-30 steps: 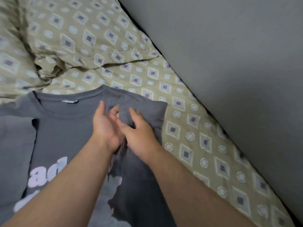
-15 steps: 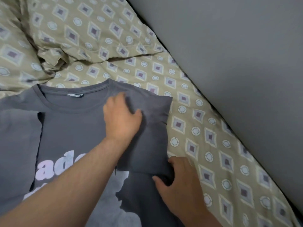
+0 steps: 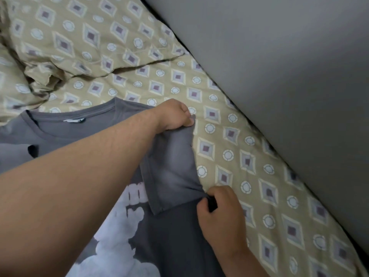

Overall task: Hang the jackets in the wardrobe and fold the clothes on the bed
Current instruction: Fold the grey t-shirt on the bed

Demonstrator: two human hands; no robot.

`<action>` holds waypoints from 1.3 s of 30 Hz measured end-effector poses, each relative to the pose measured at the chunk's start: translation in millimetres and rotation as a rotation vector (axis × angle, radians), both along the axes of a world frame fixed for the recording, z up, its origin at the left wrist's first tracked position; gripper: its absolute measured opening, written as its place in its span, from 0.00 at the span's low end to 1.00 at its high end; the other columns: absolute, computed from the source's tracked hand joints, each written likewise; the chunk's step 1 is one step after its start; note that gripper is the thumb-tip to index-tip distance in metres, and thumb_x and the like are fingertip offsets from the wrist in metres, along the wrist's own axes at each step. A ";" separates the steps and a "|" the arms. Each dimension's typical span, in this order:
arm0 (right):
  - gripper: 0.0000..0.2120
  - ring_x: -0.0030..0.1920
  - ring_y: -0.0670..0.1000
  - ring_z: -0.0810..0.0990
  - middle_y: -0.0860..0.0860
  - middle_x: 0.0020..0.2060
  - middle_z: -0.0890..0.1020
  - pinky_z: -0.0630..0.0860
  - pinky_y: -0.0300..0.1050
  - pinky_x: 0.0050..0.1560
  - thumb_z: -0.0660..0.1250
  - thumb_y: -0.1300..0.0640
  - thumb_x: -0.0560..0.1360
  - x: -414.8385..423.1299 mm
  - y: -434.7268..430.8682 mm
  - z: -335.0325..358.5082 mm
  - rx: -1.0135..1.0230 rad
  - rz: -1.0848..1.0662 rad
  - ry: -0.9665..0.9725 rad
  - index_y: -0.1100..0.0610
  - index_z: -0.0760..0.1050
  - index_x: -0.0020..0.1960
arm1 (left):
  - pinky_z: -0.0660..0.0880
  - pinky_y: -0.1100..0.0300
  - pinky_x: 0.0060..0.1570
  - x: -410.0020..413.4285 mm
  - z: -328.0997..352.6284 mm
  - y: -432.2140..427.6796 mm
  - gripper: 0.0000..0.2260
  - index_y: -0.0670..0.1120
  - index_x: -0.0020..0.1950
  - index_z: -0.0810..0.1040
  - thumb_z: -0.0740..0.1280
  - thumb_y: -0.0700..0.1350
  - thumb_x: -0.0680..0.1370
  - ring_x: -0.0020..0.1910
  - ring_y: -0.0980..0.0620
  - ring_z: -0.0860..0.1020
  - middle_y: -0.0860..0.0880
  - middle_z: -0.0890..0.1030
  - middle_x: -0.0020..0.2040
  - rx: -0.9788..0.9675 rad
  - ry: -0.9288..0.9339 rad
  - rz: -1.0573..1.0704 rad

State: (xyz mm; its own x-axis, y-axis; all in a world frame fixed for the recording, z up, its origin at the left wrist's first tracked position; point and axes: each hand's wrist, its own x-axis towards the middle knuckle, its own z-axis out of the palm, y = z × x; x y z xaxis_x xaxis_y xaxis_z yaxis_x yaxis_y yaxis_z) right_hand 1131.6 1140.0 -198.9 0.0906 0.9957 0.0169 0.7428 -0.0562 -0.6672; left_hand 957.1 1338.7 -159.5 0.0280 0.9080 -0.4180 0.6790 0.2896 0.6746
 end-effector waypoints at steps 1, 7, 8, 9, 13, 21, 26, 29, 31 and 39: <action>0.11 0.35 0.46 0.70 0.43 0.34 0.71 0.68 0.38 0.36 0.73 0.65 0.67 2.2 -0.6 0.6 -0.026 -0.029 0.014 0.56 0.72 0.36 | 0.73 0.67 0.38 3.9 0.4 2.3 0.09 0.48 0.37 0.75 0.72 0.43 0.75 0.38 0.53 0.76 0.50 0.79 0.37 0.040 -0.031 0.021; 0.16 0.29 0.53 0.70 0.49 0.30 0.72 0.67 0.46 0.32 0.75 0.66 0.65 7.2 -10.7 -2.8 -0.083 -0.169 -0.007 0.57 0.68 0.31 | 0.68 0.54 0.42 24.5 -25.7 -8.2 0.11 0.49 0.39 0.64 0.63 0.43 0.79 0.40 0.47 0.71 0.50 0.73 0.39 0.321 0.055 0.121; 0.16 0.30 0.54 0.71 0.49 0.30 0.72 0.68 0.48 0.33 0.74 0.65 0.66 6.5 -10.0 -2.9 -0.093 -0.172 -0.023 0.57 0.67 0.31 | 0.67 0.54 0.40 24.9 -28.6 -9.2 0.12 0.50 0.38 0.63 0.63 0.43 0.79 0.40 0.46 0.71 0.49 0.72 0.41 0.370 0.087 0.124; 0.16 0.30 0.55 0.71 0.48 0.31 0.72 0.69 0.48 0.33 0.73 0.63 0.67 5.7 -9.1 -2.7 -0.111 -0.162 -0.046 0.56 0.66 0.32 | 0.65 0.54 0.38 24.9 -29.8 -9.2 0.14 0.52 0.38 0.61 0.64 0.43 0.78 0.40 0.47 0.71 0.49 0.72 0.42 0.398 0.106 0.107; 0.08 0.35 0.55 0.76 0.47 0.39 0.74 0.75 0.51 0.35 0.70 0.53 0.70 3.6 -8.2 2.5 -0.117 -0.016 -0.147 0.51 0.71 0.44 | 0.68 0.57 0.36 20.6 -24.5 -6.8 0.11 0.51 0.40 0.65 0.67 0.47 0.75 0.36 0.54 0.71 0.53 0.73 0.39 0.368 0.027 0.076; 0.11 0.28 0.53 0.73 0.49 0.33 0.74 0.70 0.49 0.23 0.57 0.52 0.72 2.5 -10.2 -6.1 0.068 -0.026 -0.113 0.57 0.69 0.34 | 0.64 0.57 0.33 4.0 -3.0 -5.9 0.17 0.48 0.34 0.71 0.65 0.61 0.73 0.34 0.53 0.74 0.53 0.76 0.33 0.107 0.251 0.017; 0.12 0.26 0.56 0.73 0.50 0.32 0.75 0.69 0.48 0.21 0.57 0.51 0.70 1.9 -8.8 -4.6 0.054 -0.018 -0.148 0.57 0.69 0.33 | 0.62 0.69 0.21 15.3 -0.9 6.4 0.22 0.49 0.26 0.65 0.76 0.47 0.72 0.20 0.57 0.64 0.57 0.66 0.21 -0.046 -0.130 -0.006; 0.10 0.24 0.56 0.73 0.51 0.32 0.74 0.64 0.45 0.20 0.59 0.54 0.70 2.6 -9.3 -5.1 0.079 -0.018 -0.179 0.58 0.70 0.32 | 0.68 0.67 0.29 14.4 -19.4 4.9 0.12 0.45 0.36 0.74 0.74 0.43 0.74 0.26 0.58 0.69 0.54 0.73 0.29 0.085 -0.295 0.213; 0.08 0.23 0.56 0.72 0.52 0.32 0.74 0.60 0.42 0.22 0.65 0.57 0.67 2.7 -10.3 -7.7 0.089 -0.015 -0.215 0.57 0.70 0.32 | 0.70 0.64 0.36 18.2 -32.8 0.0 0.09 0.45 0.43 0.74 0.72 0.46 0.76 0.34 0.56 0.73 0.53 0.76 0.35 0.197 -0.171 0.219; 0.08 0.40 0.50 0.70 0.47 0.41 0.71 0.69 0.46 0.40 0.60 0.52 0.69 15.7 -9.9 12.5 0.108 0.187 0.158 0.57 0.71 0.42 | 0.65 0.50 0.68 -18.2 -3.0 -101.0 0.17 0.44 0.62 0.77 0.58 0.52 0.80 0.67 0.47 0.71 0.45 0.77 0.66 0.693 0.178 0.118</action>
State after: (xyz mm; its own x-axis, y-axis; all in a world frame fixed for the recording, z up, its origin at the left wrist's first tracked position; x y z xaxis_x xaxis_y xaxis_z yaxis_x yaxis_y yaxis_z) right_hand 1147.3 1130.1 -186.5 -0.0844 0.9887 0.1243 0.6194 0.1497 -0.7706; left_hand 938.9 1237.8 -162.5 -0.1015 0.9586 0.2659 0.7860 -0.0866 0.6122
